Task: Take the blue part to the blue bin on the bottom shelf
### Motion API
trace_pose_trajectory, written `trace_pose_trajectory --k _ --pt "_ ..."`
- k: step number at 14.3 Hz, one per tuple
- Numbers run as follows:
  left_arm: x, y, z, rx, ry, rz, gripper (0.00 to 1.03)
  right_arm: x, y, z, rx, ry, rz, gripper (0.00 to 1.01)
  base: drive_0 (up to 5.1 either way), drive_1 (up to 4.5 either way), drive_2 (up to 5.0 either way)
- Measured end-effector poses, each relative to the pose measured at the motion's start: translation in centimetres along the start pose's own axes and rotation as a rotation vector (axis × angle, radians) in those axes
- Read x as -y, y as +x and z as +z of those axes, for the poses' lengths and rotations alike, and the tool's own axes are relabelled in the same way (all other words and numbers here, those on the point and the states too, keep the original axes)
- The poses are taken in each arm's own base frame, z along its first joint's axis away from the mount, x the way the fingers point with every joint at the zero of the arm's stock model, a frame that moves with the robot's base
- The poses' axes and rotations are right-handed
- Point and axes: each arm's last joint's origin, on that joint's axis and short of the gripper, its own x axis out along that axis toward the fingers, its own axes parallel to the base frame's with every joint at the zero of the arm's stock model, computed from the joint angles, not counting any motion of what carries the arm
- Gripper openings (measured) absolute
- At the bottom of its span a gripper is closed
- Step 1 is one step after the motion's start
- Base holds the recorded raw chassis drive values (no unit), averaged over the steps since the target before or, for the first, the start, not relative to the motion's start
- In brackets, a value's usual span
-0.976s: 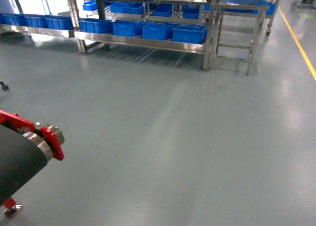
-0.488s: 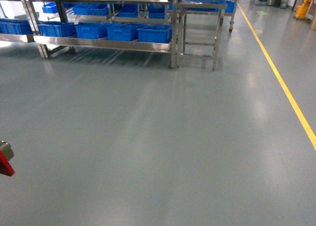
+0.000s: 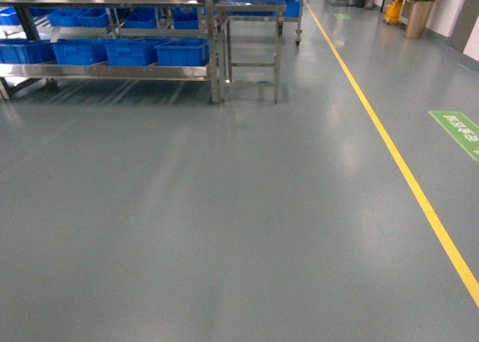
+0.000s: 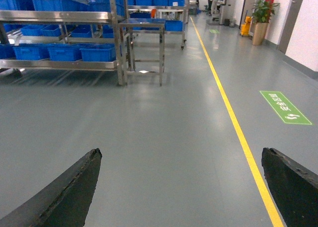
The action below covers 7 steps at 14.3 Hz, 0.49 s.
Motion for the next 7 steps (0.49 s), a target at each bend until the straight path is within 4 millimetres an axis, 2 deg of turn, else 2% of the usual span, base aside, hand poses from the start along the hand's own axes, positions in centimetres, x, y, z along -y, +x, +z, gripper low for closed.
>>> trace_pose_trajectory --k 6,7 --pt "0.00 0.00 0.00 0.000 0.000 0.001 0.45 0.00 0.00 0.00 0.000 0.000 0.000 0.98 -1.3 -1.29 -1.3" --pt "0.00 -0.06 0.10 0.010 -0.003 -0.001 0.45 0.00 0.00 0.07 0.007 0.000 0.000 0.98 -0.1 4.21 -4.4"
